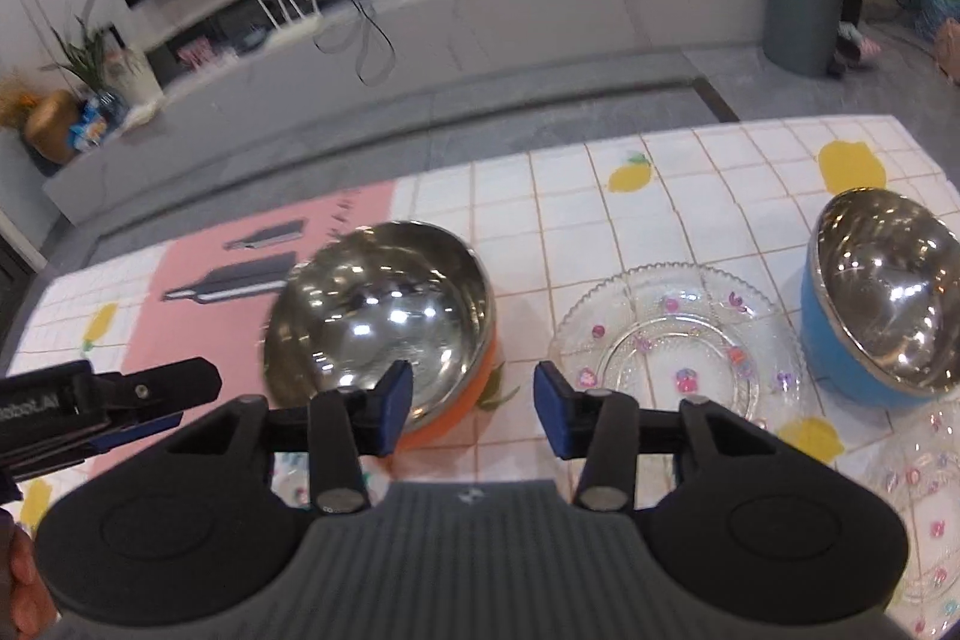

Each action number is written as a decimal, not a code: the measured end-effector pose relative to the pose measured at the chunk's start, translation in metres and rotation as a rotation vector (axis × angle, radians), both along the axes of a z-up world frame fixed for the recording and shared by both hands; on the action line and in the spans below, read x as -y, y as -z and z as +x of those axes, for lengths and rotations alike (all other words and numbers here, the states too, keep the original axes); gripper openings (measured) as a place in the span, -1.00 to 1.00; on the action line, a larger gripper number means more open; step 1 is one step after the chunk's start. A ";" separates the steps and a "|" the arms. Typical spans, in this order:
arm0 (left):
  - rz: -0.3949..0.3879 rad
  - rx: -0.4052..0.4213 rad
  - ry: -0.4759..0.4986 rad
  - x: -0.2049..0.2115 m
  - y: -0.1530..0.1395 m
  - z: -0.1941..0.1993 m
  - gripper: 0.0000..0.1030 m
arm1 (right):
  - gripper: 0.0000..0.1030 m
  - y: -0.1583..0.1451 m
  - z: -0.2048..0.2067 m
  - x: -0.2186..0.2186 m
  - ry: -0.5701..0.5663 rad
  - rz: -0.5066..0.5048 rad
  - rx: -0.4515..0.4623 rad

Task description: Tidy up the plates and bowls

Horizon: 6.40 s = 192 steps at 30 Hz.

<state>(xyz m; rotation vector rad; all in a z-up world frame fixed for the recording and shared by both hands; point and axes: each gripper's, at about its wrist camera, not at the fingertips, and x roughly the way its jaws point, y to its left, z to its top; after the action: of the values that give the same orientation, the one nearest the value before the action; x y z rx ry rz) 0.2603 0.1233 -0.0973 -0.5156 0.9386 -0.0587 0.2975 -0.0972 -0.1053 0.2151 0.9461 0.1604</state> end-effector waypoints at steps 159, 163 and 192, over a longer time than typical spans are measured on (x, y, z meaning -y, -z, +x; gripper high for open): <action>0.134 -0.148 0.370 0.287 0.006 0.069 -0.18 | -0.37 0.018 -0.024 0.298 0.442 0.272 -0.130; 0.147 -0.152 0.363 0.289 0.011 0.073 -0.34 | -0.51 0.030 -0.015 0.294 0.440 0.293 -0.165; 0.161 -0.112 0.235 0.215 -0.074 -0.059 -0.86 | -0.85 -0.040 -0.113 0.228 0.346 0.256 -0.044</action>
<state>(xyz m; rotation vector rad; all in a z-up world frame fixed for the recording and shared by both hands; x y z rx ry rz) 0.2011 -0.0919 -0.0234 -0.2603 1.1006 -0.1660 0.1845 -0.3255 -0.0648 0.6157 0.9166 -0.0440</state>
